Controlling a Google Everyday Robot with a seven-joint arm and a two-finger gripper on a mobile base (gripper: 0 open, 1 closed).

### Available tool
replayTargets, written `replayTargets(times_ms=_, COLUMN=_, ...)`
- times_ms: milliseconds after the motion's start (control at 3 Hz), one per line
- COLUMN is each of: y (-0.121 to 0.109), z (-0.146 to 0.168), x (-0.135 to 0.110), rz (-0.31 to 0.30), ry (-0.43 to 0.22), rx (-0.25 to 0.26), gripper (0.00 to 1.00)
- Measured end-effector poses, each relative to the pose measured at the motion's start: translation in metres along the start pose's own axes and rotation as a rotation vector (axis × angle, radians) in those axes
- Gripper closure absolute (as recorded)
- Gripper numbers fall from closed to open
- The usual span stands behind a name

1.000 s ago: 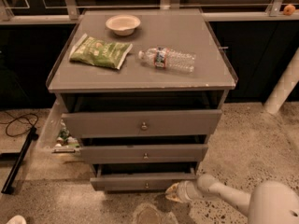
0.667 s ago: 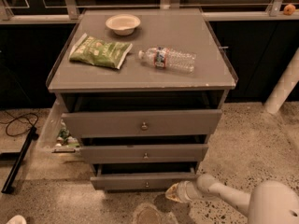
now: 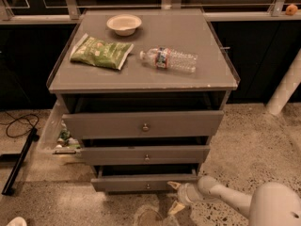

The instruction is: Close bottom drawer

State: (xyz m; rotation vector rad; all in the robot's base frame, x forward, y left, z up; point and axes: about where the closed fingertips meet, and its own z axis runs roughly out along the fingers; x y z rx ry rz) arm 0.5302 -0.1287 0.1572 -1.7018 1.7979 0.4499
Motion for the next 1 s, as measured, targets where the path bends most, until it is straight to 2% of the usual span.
replayTargets(times_ms=333, y=-0.013, z=0.003, x=0.002, rz=0.006, ry=0.011, rx=0.007, gripper=0.00)
replayTargets(times_ms=667, y=-0.034, z=0.012, x=0.010, rz=0.035, ry=0.047, rx=-0.001, gripper=0.00)
replayTargets(times_ms=1000, y=-0.034, z=0.012, x=0.010, rz=0.035, ry=0.047, rx=-0.001, gripper=0.00)
